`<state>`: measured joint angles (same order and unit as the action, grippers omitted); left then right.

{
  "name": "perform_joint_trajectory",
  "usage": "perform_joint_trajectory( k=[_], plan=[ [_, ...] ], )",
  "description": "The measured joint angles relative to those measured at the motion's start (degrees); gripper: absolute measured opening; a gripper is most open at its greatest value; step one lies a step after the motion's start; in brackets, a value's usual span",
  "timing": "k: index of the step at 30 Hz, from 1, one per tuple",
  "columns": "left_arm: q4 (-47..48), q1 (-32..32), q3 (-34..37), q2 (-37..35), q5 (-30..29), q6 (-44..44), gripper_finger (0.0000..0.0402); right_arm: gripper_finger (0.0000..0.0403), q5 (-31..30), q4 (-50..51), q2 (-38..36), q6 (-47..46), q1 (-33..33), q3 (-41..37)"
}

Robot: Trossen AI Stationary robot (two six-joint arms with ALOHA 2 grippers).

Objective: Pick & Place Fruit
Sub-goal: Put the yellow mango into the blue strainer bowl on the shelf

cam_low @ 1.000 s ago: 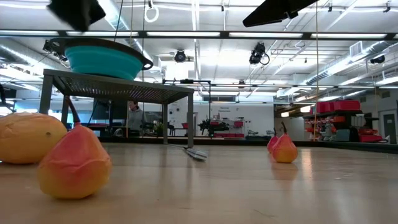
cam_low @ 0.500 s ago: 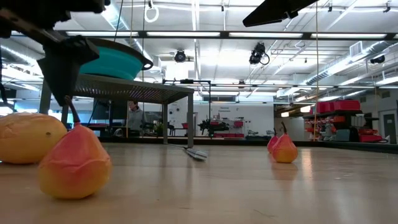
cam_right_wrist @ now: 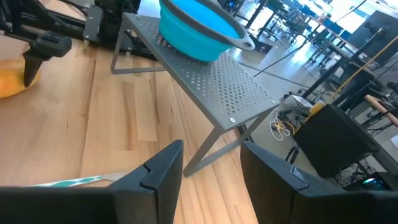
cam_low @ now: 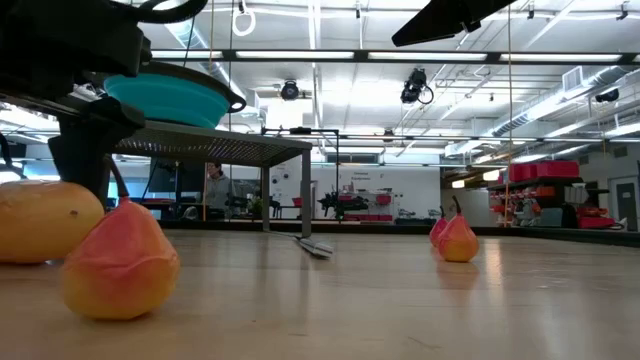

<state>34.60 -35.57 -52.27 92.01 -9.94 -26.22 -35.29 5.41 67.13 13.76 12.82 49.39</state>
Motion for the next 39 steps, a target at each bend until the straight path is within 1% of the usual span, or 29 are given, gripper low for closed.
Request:
perform_joint_trajectory(
  k=[2, 5, 13, 16, 19, 21, 23, 26, 28, 30, 32, 34, 36, 37, 39],
  plan=[
    [0.0, 0.0, 0.0, 0.0, -1.5, 0.9, 0.0370, 0.0169, 0.0, 0.0, 0.0, 0.0, 0.0, 0.0],
    [-0.1, 0.0, 0.0, 0.0, -2.0, 2.8, 0.0359, 0.0170, 0.0, 0.0, 0.0, 0.0, 0.0, 0.0],
    [0.4, -0.1, 0.0, 0.0, -2.4, 3.3, 0.0291, 0.0169, 0.0, 0.0, 0.0, 0.0, 0.0, 0.0],
    [0.4, -0.1, 0.0, 0.0, -3.0, 2.8, 0.0272, 0.0169, 0.0, 0.0, 0.0, 0.0, 0.0, 0.0],
    [0.6, -0.1, -0.2, 0.0, -1.8, 2.7, 0.0257, 0.0169, 0.0, 0.0, 0.0, 0.0, 0.0, 0.0],
    [1.6, -0.1, -1.3, 0.0, -0.7, 1.6, 0.0249, 0.0169, 0.0, 0.0, 0.0, 0.0, 0.0, 0.0],
    [4.3, 0.1, -4.0, -0.1, -0.3, -0.4, 0.0247, 0.0169, -0.1, 0.0, 0.0, 0.0, 0.0, 0.0],
    [13.4, 0.7, -10.5, -0.2, -0.7, -0.9, 0.0248, 0.0169, -0.1, 0.0, 0.0, 0.0, 0.0, 0.0],
    [21.4, 1.1, -16.3, -0.2, -3.0, -0.5, 0.0248, 0.0169, -0.1, -0.1, 0.0, 0.0, 0.0, 0.0],
    [28.8, 1.4, -22.2, -0.2, -7.2, 0.0, 0.0246, 0.0169, -0.1, -0.1, 0.0, 0.0, 0.0, 0.0],
    [35.6, 1.7, -28.1, -0.2, -13.3, 0.3, 0.0245, 0.0170, -0.1, -0.3, 0.0, 0.0, 0.0, 0.0],
    [41.0, 2.2, -33.0, -0.4, -21.6, -0.4, 0.0245, 0.0169, 0.0, -0.3, 0.0, -0.4, 0.0, 0.0],
    [44.5, 2.9, -36.3, -1.0, -28.5, -2.0, 0.0249, 0.0169, 0.0, -0.3, 0.0, -0.8, 0.0, 0.0],
    [44.7, 3.7, -37.1, -1.6, -30.2, -2.1, 0.0250, 0.0169, 0.0, -0.3, 0.0, -0.9, 0.0, 0.0],
    [44.4, 5.2, -37.5, -3.2, -31.2, -1.7, 0.0251, 0.0169, 0.0, -0.3, 0.0, -0.9, 0.0, 0.0]
  ],
)
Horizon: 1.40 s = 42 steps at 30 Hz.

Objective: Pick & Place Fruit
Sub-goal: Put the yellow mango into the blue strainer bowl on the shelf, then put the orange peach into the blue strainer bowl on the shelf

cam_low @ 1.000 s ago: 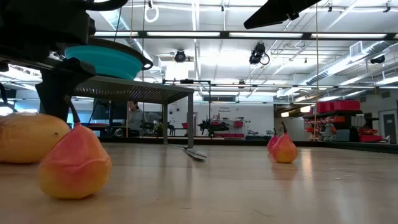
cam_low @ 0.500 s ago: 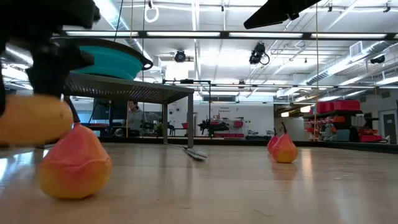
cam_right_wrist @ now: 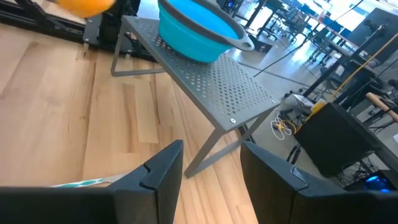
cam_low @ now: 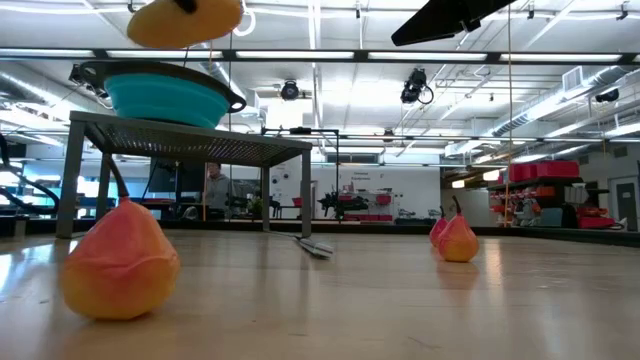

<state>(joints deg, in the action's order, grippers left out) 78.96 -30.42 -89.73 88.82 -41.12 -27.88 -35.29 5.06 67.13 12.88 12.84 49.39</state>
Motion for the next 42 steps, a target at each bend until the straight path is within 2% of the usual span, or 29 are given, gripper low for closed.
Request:
perform_joint_trajectory(
  k=[7, 12, 20, 27, 36, 42],
  plan=[
    [2.6, 7.6, 0.0, -6.2, -3.0, 5.0, 0.0250, 0.0169, 0.0, 0.0, 0.0, 0.0, 0.0, 0.0],
    [1.9, 13.9, 0.0, -11.1, -2.9, 10.0, 0.0252, 0.0169, 0.0, 0.0, 0.0, 0.0, 0.0, 0.0],
    [3.7, 24.8, 0.0, -16.3, -3.1, 8.9, 0.0265, 0.0169, 0.0, 0.0, 0.0, 0.2, 0.0, 0.0],
    [5.6, 31.2, 0.0, -16.6, 3.6, 6.9, 0.0297, 0.0169, 0.0, 0.1, 0.0, 0.2, 0.0, 0.0],
    [5.5, 32.4, 0.0, -16.6, 5.6, 7.3, 0.0339, 0.0169, 0.0, 0.8, 0.0, 0.2, 0.0, 0.0],
    [-2.0, 27.1, 0.0, -16.6, 14.9, 7.3, 0.0335, 0.0169, 0.0, 1.2, 0.0, 0.7, 0.0, 0.0]
  ],
)
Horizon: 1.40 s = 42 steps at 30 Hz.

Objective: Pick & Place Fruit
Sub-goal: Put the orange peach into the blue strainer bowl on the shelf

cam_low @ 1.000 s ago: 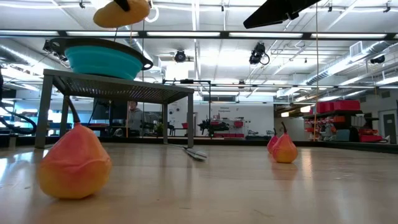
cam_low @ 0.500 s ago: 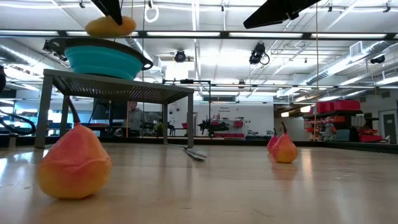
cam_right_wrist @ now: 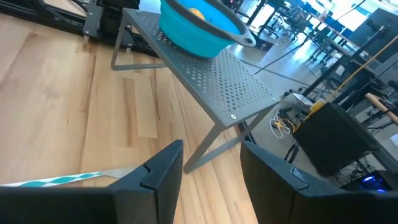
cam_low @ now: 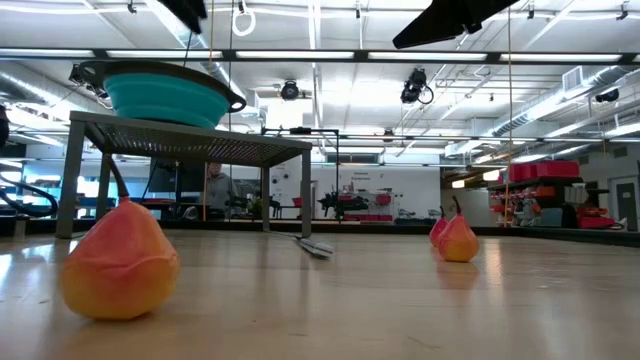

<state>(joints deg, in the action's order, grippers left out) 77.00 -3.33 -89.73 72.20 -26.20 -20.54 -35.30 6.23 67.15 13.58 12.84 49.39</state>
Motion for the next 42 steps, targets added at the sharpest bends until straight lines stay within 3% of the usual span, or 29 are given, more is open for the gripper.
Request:
perform_joint_trajectory(
  k=[4, 8, 18, 29, 35, 42],
  plan=[
    [-7.4, -6.6, 0.0, 1.2, 3.4, -0.4, 0.0325, 0.0169, 0.0, 0.2, 0.0, 0.4, 0.0, 0.0],
    [-10.4, -13.9, -0.1, 3.5, 3.0, -3.4, 0.0315, 0.0169, 0.0, 0.7, 0.0, 0.4, 0.0, 0.0],
    [-17.2, -27.5, 0.0, 17.9, 0.4, -7.3, 0.0295, 0.0169, -2.0, 1.3, 0.0, -0.3, 0.5, 0.0],
    [-34.8, -33.9, 0.0, 32.1, 0.8, -4.3, 0.0275, 0.0169, -2.9, 0.1, -1.1, -3.5, 3.2, 0.0],
    [-38.5, -34.3, 0.0, 37.0, 3.8, -4.2, 0.0264, 0.0169, 4.1, 1.3, -1.1, -10.6, 4.1, -0.4],
    [-43.5, -34.3, 4.8, 38.4, 8.0, -5.2, 0.0250, 0.0169, 11.9, -5.2, -1.1, -15.7, 6.4, -8.5]
  ],
)
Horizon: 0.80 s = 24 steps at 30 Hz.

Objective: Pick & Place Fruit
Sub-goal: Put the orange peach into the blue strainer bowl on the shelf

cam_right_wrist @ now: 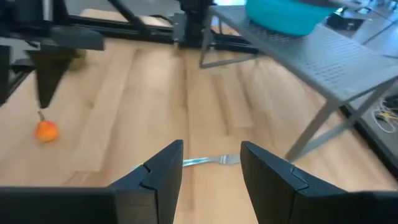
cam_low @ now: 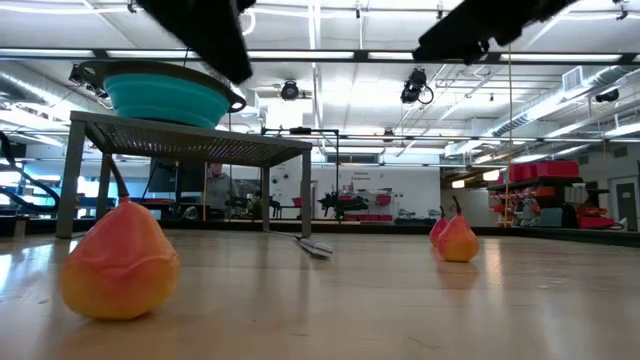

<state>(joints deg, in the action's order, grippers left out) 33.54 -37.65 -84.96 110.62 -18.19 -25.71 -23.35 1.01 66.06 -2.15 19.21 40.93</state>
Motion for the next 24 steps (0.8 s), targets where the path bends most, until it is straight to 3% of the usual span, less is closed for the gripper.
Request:
perform_joint_trajectory(
  k=[9, 15, 24],
  plan=[
    [-7.9, -0.1, 6.4, -0.2, 2.8, -2.6, 0.0245, 0.0169, -0.6, -14.2, 0.0, -2.8, 2.1, -6.8],
    [-15.8, -0.1, 11.4, -0.1, 3.6, -2.5, 0.0244, 0.0169, -0.6, -16.4, 0.0, -4.0, 3.2, -9.4],
    [-16.5, -1.1, 12.7, -0.1, 2.8, 1.3, 0.0244, 0.0169, -0.6, -16.6, 0.2, -6.6, 4.7, -10.3]
  ],
)
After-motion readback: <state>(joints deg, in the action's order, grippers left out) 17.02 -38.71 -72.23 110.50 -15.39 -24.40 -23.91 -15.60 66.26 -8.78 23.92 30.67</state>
